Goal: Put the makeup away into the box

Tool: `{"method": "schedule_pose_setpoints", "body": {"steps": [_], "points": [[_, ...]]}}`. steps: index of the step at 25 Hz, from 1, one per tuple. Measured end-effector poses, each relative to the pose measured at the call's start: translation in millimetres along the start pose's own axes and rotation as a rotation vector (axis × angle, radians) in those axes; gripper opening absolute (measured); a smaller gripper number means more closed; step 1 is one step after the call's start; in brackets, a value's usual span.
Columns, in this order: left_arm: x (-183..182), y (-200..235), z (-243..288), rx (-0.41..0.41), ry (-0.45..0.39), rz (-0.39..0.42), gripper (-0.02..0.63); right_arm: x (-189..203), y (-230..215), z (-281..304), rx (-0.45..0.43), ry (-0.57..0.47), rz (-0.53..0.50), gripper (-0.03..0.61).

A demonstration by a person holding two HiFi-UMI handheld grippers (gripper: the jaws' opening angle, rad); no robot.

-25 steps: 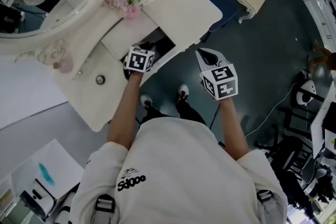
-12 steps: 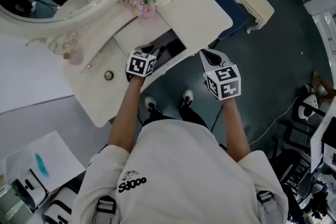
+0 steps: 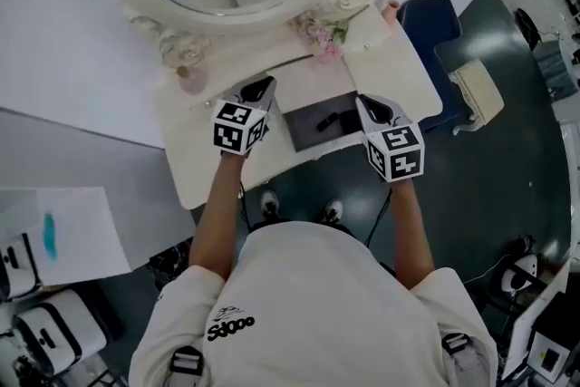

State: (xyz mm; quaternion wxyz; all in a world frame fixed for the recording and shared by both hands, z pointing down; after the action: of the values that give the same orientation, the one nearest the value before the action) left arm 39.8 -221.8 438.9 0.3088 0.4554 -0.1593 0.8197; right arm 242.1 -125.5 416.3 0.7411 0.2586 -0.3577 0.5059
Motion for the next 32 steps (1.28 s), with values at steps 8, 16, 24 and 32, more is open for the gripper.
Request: {"method": "schedule_pose_setpoints", "body": {"steps": [8, 16, 24, 32], "points": [[14, 49, -93, -0.182, -0.099, -0.055, 0.017, -55, 77, 50, -0.179, -0.029, -0.188, 0.004], [88, 72, -154, -0.313, -0.041, -0.172, 0.017, -53, 178, 112, -0.394, 0.095, -0.392, 0.104], [150, 83, -186, -0.37, 0.023, -0.283, 0.017, -17, 250, 174, -0.5, 0.258, -0.518, 0.189], [191, 97, -203, -0.396, 0.061, -0.358, 0.017, 17, 285, 228, -0.501, 0.365, -0.611, 0.241]]}}
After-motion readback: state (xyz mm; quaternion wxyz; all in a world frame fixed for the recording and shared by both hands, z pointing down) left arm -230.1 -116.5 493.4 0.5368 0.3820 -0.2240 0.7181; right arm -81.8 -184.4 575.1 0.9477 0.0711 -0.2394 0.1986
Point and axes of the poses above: the fingertips, and each gripper's own axes: z forward along the fingers, y to its left, x out of its underside, the point moved 4 cm from there along -z, backward along the fingers, and after that the axes turned 9 degrees about y, right-handed, at the moved point
